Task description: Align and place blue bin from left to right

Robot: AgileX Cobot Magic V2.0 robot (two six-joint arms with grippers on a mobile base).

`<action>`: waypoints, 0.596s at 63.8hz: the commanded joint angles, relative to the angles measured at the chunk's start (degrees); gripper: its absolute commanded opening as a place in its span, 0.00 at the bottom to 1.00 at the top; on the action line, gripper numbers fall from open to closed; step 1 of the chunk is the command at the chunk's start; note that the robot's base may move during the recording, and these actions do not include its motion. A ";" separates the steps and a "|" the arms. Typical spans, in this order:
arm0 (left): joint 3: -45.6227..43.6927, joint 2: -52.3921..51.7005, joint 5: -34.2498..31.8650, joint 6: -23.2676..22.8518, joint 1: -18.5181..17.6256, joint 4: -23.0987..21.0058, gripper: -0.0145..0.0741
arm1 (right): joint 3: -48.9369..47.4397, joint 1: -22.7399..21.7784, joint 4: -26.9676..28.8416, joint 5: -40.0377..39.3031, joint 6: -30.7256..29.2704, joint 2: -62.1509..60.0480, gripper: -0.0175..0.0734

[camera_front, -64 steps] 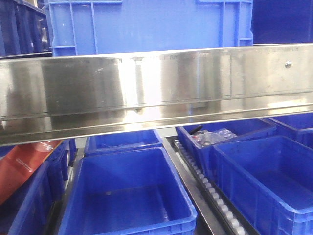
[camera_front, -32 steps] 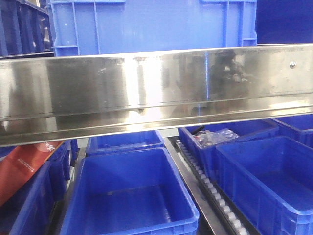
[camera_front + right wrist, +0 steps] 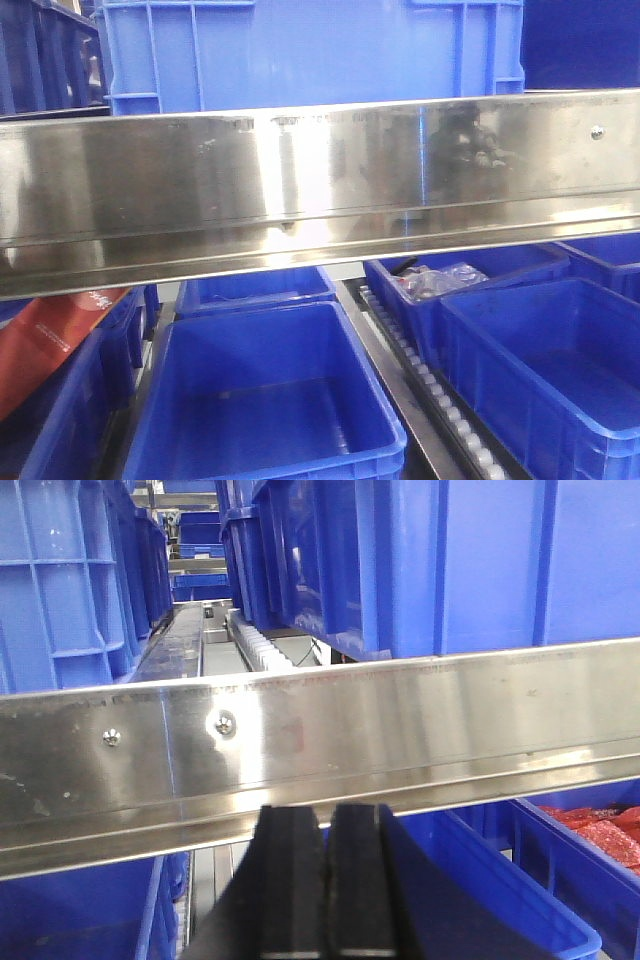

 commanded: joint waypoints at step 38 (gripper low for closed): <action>-0.06 -0.33 -1.29 0.12 0.14 -0.31 0.16 | -0.05 -0.38 -0.35 -1.51 -0.53 -0.49 0.12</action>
